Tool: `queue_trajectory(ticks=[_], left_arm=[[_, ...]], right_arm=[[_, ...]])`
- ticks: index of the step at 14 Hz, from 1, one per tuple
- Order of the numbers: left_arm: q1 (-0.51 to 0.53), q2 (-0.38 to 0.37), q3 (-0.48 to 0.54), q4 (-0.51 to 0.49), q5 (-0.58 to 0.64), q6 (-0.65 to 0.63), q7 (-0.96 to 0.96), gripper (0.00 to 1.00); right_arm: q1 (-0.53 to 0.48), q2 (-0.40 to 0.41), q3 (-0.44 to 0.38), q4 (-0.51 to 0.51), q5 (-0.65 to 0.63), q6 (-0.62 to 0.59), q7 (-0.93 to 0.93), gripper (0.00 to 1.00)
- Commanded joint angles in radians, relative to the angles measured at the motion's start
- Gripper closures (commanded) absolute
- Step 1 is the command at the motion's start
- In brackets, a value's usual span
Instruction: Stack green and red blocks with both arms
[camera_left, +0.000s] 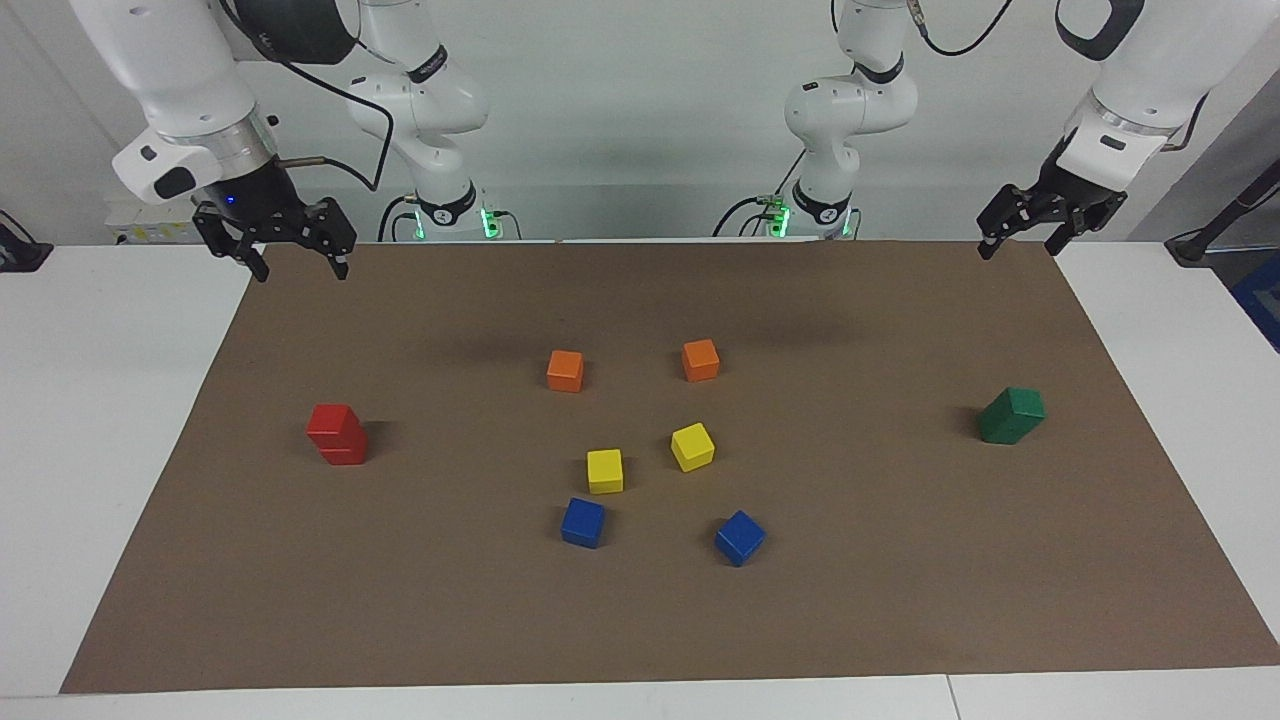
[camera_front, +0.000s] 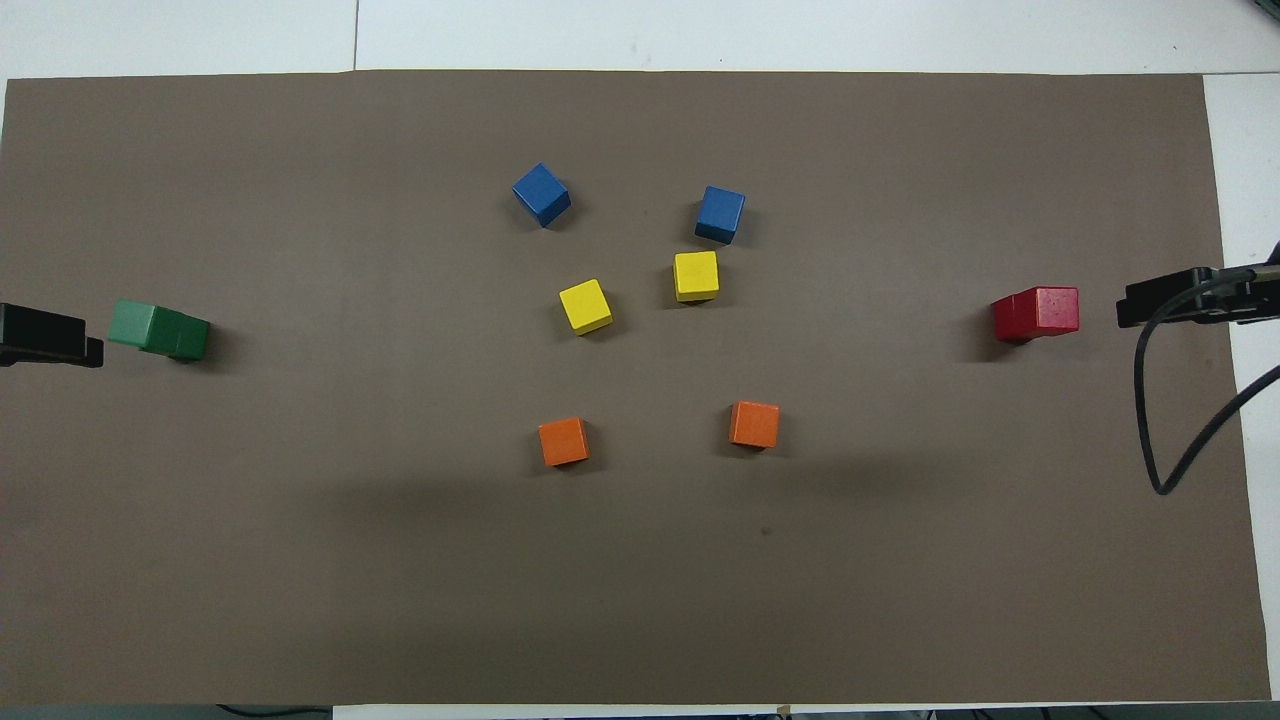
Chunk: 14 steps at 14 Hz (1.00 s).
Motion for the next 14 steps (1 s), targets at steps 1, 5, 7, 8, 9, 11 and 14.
queue_trajectory(ticks=[1,5,7,8,9,11,14], left_arm=[[-0.020,-0.025,0.015,-0.022,0.016,0.002,-0.001,0.00],[-0.020,-0.025,0.015,-0.022,0.016,0.002,-0.001,0.00],[-0.020,-0.025,0.015,-0.021,0.016,0.002,-0.001,0.00],[-0.020,-0.025,0.015,-0.021,0.016,0.002,-0.001,0.00],[-0.020,-0.025,0.015,-0.021,0.016,0.002,-0.001,0.00],[-0.020,-0.025,0.015,-0.021,0.016,0.002,-0.001,0.00],[-0.020,-0.025,0.015,-0.021,0.016,0.002,-0.001,0.00]], right_arm=[[-0.021,0.016,0.007,0.041,0.018,-0.058,0.008,0.00],[-0.030,-0.001,0.007,0.037,0.015,-0.081,0.010,0.00],[-0.019,0.003,0.007,0.035,0.012,-0.085,0.019,0.00],[-0.016,0.003,0.007,0.034,0.012,-0.081,0.025,0.00],[-0.016,0.005,0.007,0.035,0.010,-0.080,0.027,0.00],[-0.021,0.006,0.007,0.035,0.007,-0.071,0.025,0.00],[-0.024,0.006,0.003,0.035,-0.002,-0.074,0.027,0.00]])
